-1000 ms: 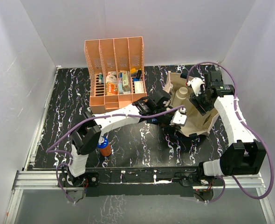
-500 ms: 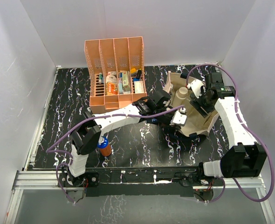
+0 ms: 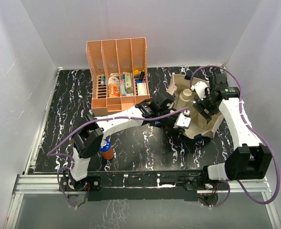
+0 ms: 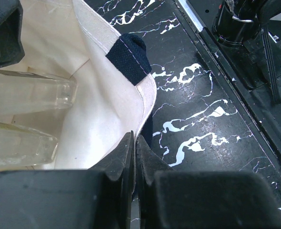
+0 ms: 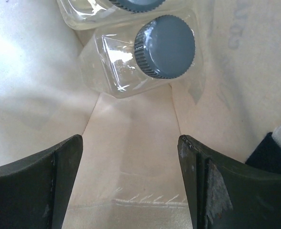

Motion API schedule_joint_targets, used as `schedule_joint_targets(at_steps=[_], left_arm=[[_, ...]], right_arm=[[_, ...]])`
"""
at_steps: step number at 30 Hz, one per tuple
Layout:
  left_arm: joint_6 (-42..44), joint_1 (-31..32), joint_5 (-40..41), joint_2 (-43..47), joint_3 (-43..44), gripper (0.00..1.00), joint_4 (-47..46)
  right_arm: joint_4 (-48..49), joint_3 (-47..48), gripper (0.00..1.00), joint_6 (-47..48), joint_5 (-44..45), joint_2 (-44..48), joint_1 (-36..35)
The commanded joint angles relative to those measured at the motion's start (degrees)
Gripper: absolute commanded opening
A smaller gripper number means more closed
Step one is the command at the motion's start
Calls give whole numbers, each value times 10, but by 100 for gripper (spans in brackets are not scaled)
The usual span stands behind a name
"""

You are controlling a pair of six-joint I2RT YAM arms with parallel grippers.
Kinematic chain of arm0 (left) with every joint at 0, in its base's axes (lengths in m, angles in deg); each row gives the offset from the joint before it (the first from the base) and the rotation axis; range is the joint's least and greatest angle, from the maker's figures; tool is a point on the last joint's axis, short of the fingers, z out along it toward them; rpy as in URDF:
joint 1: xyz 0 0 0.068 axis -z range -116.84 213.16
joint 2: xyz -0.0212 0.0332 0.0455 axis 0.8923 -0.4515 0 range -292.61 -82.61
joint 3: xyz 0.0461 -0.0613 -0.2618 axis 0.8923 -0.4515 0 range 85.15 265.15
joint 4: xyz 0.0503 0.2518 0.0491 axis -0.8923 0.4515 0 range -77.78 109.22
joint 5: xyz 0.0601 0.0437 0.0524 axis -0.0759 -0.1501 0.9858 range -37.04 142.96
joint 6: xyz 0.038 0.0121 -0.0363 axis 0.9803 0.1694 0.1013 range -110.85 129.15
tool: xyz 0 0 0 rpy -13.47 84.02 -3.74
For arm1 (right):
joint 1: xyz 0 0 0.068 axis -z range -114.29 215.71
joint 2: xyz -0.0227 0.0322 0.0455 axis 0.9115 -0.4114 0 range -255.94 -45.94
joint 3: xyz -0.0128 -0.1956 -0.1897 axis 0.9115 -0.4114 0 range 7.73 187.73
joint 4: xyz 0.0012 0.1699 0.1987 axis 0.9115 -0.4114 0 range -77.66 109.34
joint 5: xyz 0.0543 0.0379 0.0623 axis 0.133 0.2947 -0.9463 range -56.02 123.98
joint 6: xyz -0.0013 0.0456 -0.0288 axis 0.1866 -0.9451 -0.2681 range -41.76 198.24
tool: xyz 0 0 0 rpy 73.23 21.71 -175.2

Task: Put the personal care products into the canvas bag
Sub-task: Adjust the care product in the canvas bag.

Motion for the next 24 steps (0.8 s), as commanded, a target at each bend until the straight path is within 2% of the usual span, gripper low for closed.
schedule_joint_targets(at_steps=[1, 5, 10, 24], left_arm=[[0, 8, -26, 24, 14, 0, 1], [0, 8, -23, 25, 13, 0, 1], [3, 8, -21, 26, 14, 0, 4], [3, 8, -23, 21, 15, 0, 1]], right_arm=[[23, 45, 84, -16, -19, -16, 4], [31, 82, 89, -42, -58, -41, 4], [44, 102, 98, -54, -66, -62, 4], [63, 82, 98, -23, -42, -89, 4]])
